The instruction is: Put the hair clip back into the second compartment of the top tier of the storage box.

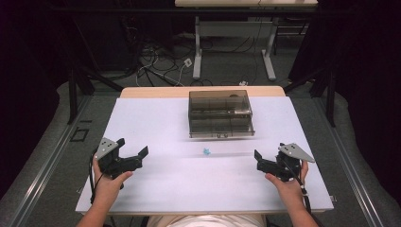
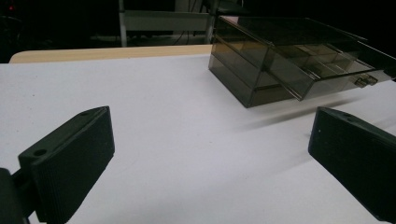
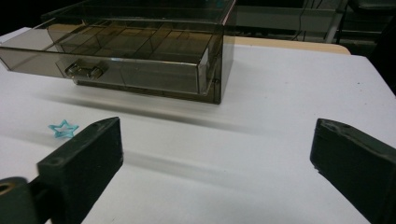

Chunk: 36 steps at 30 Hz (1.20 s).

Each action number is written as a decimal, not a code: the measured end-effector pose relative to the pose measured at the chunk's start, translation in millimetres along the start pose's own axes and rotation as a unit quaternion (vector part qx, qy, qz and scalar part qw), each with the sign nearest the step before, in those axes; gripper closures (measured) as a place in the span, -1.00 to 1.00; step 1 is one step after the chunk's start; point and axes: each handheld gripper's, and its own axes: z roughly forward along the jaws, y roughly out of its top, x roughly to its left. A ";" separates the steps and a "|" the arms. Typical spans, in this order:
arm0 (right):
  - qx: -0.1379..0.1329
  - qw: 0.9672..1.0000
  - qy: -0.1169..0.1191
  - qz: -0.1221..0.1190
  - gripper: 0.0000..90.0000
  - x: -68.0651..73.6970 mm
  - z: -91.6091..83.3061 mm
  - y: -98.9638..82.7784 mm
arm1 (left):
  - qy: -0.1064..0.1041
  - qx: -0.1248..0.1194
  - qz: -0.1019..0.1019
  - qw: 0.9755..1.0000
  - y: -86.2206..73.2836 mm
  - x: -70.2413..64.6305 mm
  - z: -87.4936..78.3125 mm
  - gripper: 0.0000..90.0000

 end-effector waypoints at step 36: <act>0.038 0.994 0.080 -0.062 -0.33 67.1 31.3 -7.0 | -0.003 0.000 0.018 1.000 0.2 -17.4 -6.5 -1.00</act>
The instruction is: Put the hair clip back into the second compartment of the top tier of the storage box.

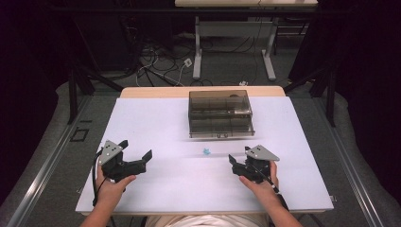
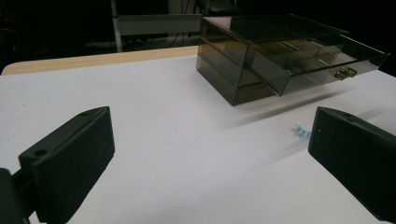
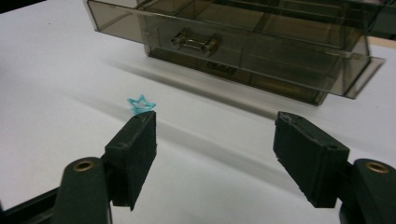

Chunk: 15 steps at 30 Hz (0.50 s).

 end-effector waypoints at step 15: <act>0.018 0.998 0.029 0.045 -0.44 11.2 25.8 6.6 | 0.002 0.002 0.004 1.000 -0.7 2.2 0.7 -1.00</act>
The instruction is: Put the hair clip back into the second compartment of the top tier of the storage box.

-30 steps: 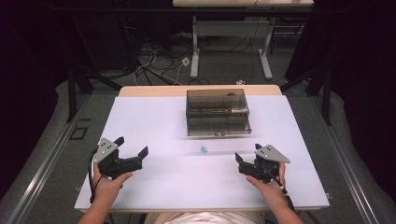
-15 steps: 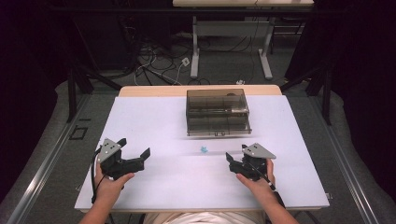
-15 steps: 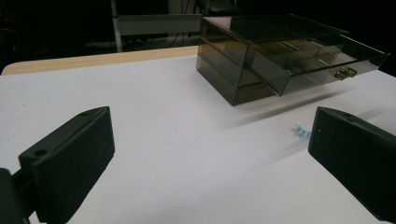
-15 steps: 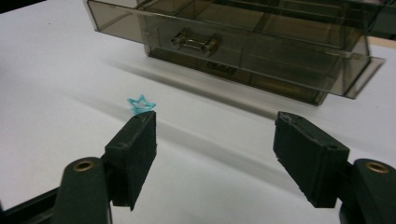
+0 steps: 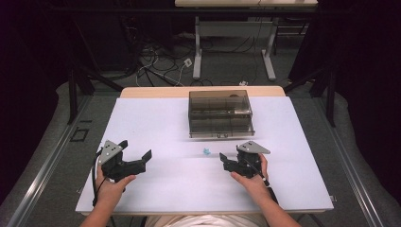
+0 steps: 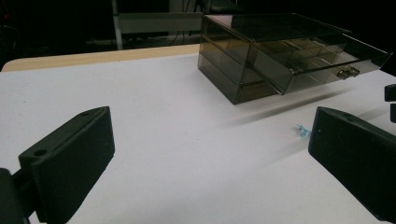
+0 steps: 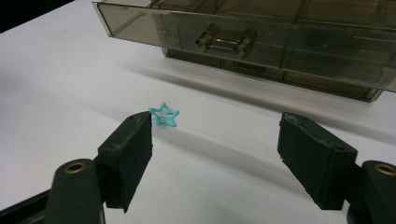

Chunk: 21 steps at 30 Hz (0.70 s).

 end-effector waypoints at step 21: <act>0.029 0.999 0.003 -0.020 -0.08 24.3 42.6 6.7 | -0.001 0.002 0.000 1.000 -0.8 1.0 1.3 -1.00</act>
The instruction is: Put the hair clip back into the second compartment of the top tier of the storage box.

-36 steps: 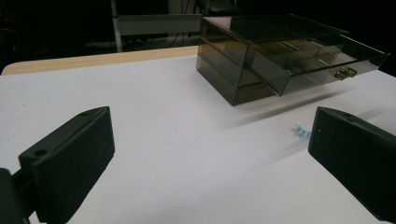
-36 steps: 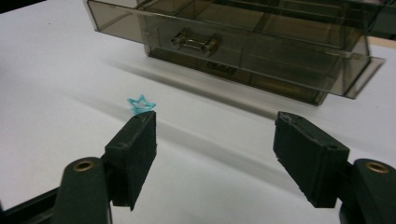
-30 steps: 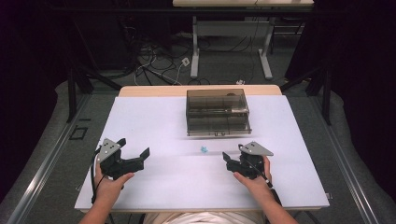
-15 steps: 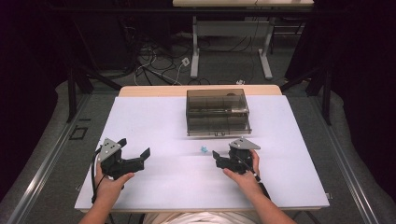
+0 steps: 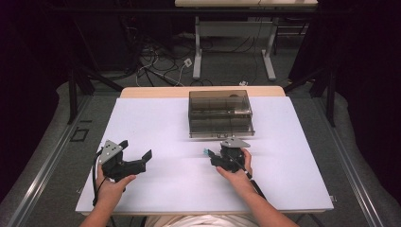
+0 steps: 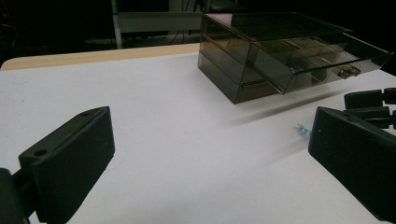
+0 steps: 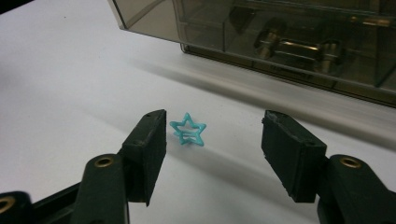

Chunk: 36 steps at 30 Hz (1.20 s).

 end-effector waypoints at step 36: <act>0.034 0.998 0.002 -0.057 0.44 22.1 37.6 7.8 | 0.003 0.001 -0.005 1.000 -0.8 0.8 1.5 -0.99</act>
